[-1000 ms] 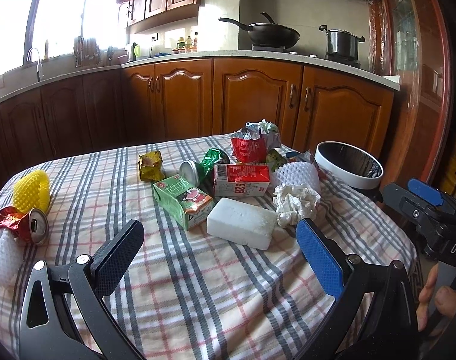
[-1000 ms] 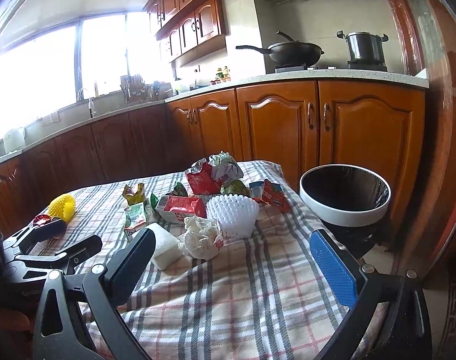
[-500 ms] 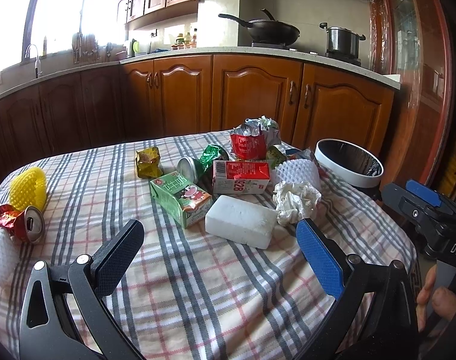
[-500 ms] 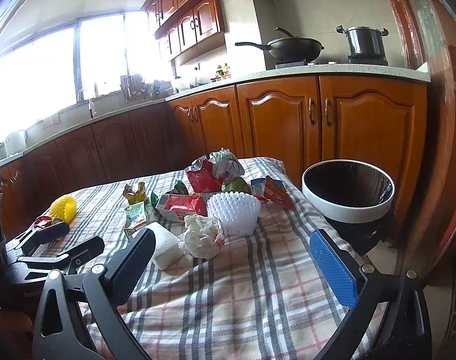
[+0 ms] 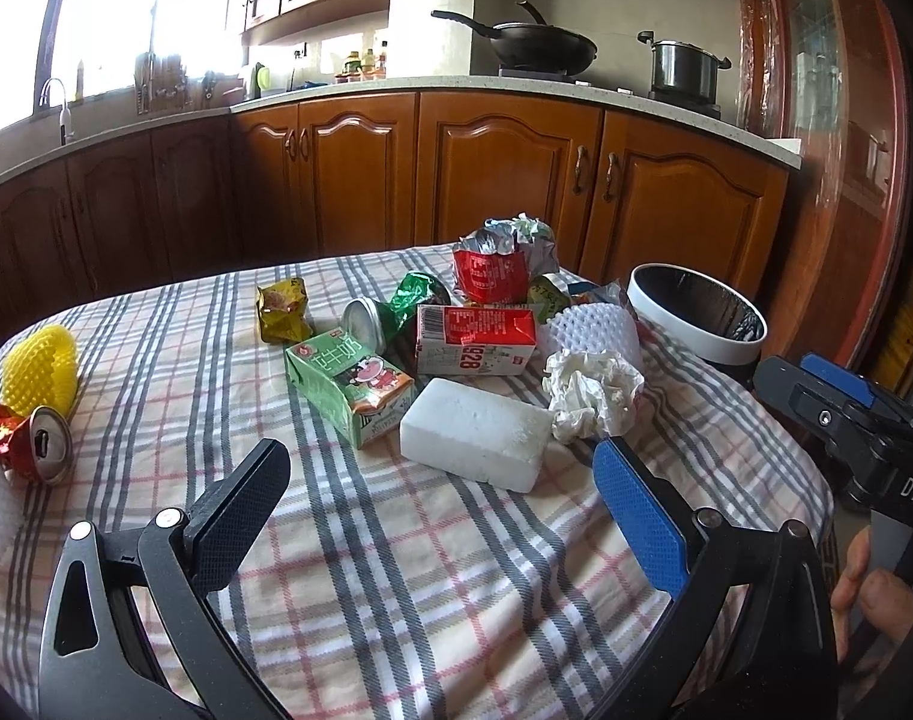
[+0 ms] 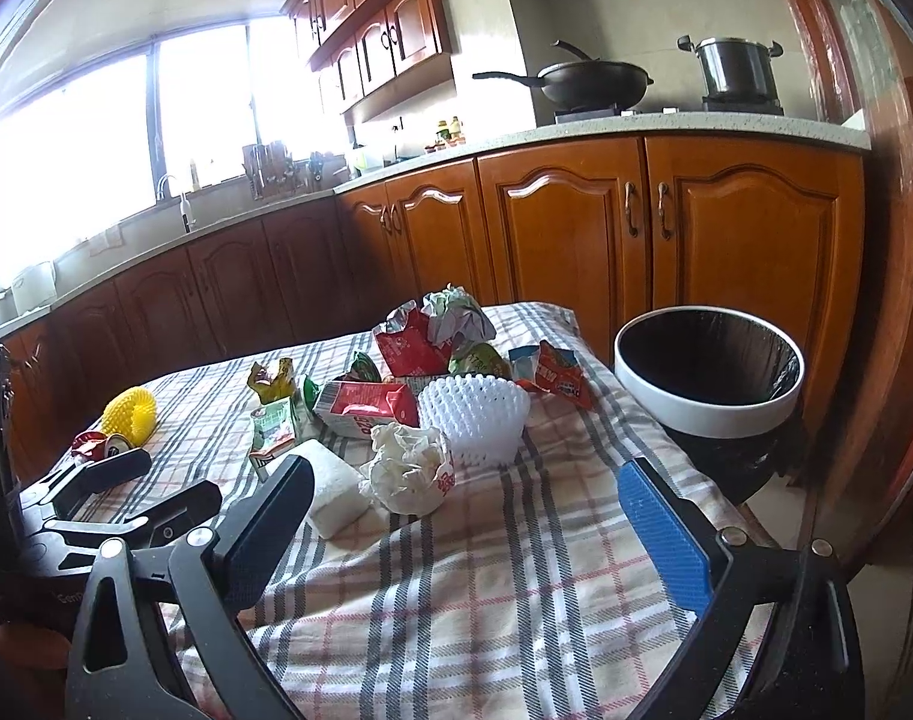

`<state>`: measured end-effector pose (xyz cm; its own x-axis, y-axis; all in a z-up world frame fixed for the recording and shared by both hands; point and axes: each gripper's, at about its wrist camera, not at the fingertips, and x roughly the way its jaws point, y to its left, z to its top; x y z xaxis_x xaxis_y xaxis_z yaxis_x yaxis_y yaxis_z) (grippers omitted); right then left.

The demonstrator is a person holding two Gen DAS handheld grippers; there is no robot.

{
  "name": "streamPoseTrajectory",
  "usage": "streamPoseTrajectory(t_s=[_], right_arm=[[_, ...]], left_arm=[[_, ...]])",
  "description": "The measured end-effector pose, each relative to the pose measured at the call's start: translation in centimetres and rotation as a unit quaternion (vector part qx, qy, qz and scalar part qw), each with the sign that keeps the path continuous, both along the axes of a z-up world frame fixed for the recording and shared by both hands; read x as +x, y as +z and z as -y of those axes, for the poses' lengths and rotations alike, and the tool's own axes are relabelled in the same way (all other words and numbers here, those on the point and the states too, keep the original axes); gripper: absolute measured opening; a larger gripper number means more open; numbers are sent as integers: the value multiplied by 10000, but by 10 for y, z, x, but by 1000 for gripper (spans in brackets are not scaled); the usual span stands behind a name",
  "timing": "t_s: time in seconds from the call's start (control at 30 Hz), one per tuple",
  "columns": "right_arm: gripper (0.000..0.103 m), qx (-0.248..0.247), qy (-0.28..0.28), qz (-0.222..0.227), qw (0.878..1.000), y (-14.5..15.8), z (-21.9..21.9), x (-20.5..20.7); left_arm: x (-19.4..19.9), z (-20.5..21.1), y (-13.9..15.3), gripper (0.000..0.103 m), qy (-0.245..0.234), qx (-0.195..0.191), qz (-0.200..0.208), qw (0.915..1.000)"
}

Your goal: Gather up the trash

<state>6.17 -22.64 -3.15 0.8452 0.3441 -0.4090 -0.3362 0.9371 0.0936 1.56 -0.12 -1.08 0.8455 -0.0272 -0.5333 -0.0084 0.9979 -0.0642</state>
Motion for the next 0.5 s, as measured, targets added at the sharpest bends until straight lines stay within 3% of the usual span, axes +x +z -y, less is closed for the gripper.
streamPoseTrajectory(t_s=[0.17, 0.37, 0.5], right_arm=[[89, 110, 116, -230, 9996, -3, 0, 10], [68, 341, 385, -817, 9953, -15, -3, 36], [60, 403, 534, -1154, 9911, -25, -6, 54]], left_arm=[[12, 0, -4, 98, -11, -86, -198, 9998], [31, 2, -14, 93, -147, -248, -539, 9981], [45, 7, -22, 92, -234, -307, -779, 9962]])
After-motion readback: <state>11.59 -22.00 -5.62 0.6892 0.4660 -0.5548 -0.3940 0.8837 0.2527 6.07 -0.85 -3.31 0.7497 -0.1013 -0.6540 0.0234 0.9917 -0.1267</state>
